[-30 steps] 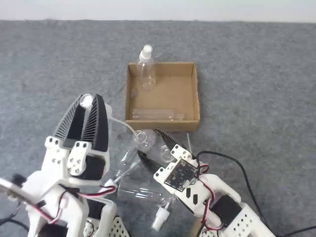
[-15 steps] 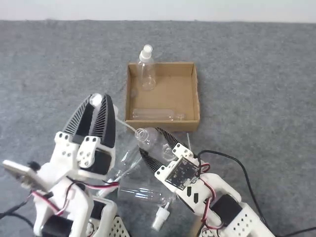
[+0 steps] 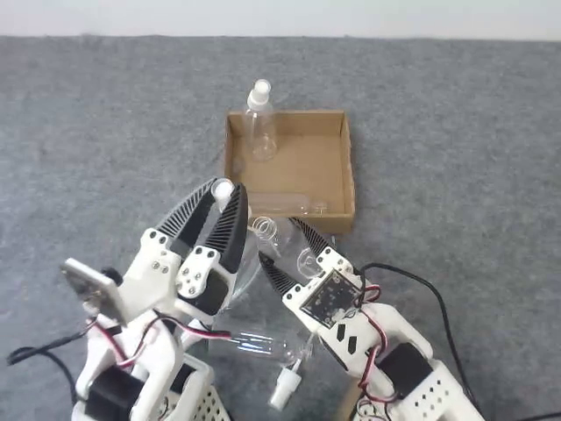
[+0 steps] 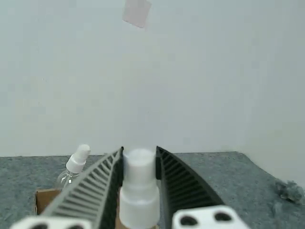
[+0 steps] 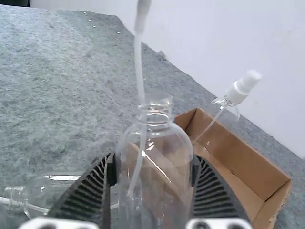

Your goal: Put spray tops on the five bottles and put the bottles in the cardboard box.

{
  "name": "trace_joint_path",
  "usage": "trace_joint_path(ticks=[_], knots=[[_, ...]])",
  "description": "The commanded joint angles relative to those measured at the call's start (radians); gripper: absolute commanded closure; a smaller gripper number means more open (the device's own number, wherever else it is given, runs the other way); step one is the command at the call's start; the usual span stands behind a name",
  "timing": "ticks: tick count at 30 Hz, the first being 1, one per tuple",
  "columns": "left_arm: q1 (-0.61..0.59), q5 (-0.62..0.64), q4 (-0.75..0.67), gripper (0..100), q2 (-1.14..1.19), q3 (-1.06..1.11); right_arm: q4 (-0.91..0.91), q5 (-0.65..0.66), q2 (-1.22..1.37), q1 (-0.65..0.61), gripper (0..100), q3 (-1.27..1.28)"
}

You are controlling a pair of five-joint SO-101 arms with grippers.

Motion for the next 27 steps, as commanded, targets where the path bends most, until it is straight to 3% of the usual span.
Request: trace_joint_path(ticks=[1,7,16,27], knots=[[0.006,-0.041,-0.028,98,-0.012,0.004,-0.028,0.006,-0.022,0.019,94.0,0.020],[0.018,-0.049,-0.028,98,-0.012,0.025,-0.028,0.006,-0.022,0.019,94.0,0.020],[0.167,-0.129,-0.029,98,-0.012,0.090,-0.028,0.006,-0.022,0.021,94.0,0.018],[0.169,-0.130,-0.035,95,-0.012,0.111,-0.019,0.006,-0.022,0.021,94.0,0.008]])
